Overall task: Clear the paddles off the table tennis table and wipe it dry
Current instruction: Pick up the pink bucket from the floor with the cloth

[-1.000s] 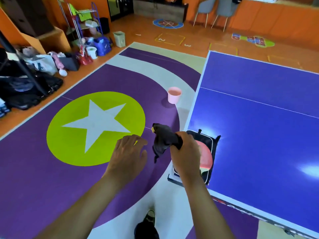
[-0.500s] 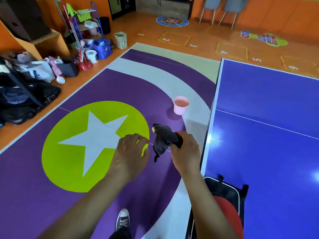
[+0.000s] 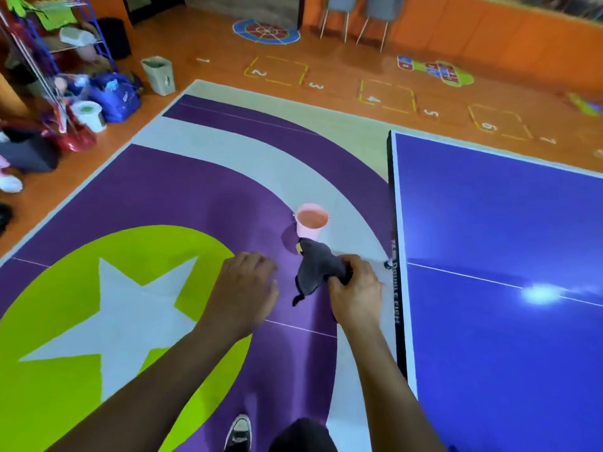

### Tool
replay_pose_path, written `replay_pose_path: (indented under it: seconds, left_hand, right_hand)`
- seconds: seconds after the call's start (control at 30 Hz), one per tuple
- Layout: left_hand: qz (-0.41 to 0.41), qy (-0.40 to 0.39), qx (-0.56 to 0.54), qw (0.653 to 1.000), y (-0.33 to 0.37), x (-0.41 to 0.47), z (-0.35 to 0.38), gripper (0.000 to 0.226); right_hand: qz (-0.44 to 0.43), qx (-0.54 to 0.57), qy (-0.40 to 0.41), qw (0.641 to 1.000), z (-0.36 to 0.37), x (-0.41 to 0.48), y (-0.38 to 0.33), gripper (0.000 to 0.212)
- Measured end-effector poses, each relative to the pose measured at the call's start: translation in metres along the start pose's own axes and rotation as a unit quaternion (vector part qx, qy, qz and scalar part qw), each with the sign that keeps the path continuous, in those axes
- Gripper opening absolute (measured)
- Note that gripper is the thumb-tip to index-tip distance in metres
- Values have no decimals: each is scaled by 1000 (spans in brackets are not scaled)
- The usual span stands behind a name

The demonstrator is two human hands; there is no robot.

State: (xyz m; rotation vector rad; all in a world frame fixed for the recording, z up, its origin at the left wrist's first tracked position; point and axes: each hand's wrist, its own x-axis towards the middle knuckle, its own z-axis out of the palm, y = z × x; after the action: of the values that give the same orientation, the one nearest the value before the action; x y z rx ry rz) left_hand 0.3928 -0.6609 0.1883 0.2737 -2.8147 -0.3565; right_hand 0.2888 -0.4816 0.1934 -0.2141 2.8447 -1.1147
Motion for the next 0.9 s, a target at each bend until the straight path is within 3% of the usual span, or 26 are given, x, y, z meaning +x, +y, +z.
replay_pose_path:
  seconds: [0.13,0.3,0.47,0.9]
  left_hand:
    - [16,-22,-16,999,-32,68,19,31]
    - [14,-55,-37,998,-68,160,56,33]
    - [16,-113,-14,993,-98,248,97,36]
    - [-4,-157,-63,986,-187,446,196,35]
  right_hand:
    - [33,1,7,999,25,59,-4,25]
    - [30,-54,-54,997,61,150,-2,56]
    - [54,-90,-68,992,93,244,3,44]
    - [80,-161,-71,981,167,468,-16,34]
